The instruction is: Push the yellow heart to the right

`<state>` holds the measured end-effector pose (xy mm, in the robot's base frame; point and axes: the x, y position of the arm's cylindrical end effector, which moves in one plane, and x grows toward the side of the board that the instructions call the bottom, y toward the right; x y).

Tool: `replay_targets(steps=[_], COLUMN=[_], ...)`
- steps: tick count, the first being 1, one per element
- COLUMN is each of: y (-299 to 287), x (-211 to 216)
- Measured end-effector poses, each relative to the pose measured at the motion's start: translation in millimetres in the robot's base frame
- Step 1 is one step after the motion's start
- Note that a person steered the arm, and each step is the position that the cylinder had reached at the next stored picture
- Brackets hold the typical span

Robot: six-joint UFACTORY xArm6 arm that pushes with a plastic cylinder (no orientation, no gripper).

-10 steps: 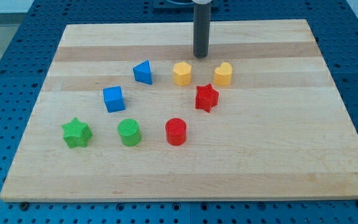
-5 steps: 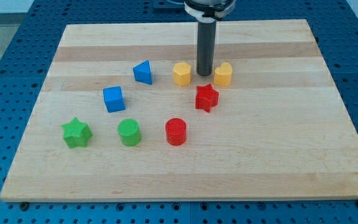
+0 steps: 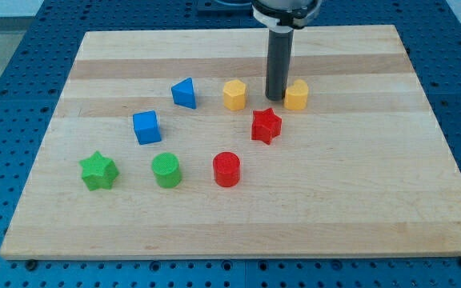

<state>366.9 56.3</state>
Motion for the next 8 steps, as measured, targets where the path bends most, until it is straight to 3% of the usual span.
replay_targets(steps=[8], y=[30], x=[-2])
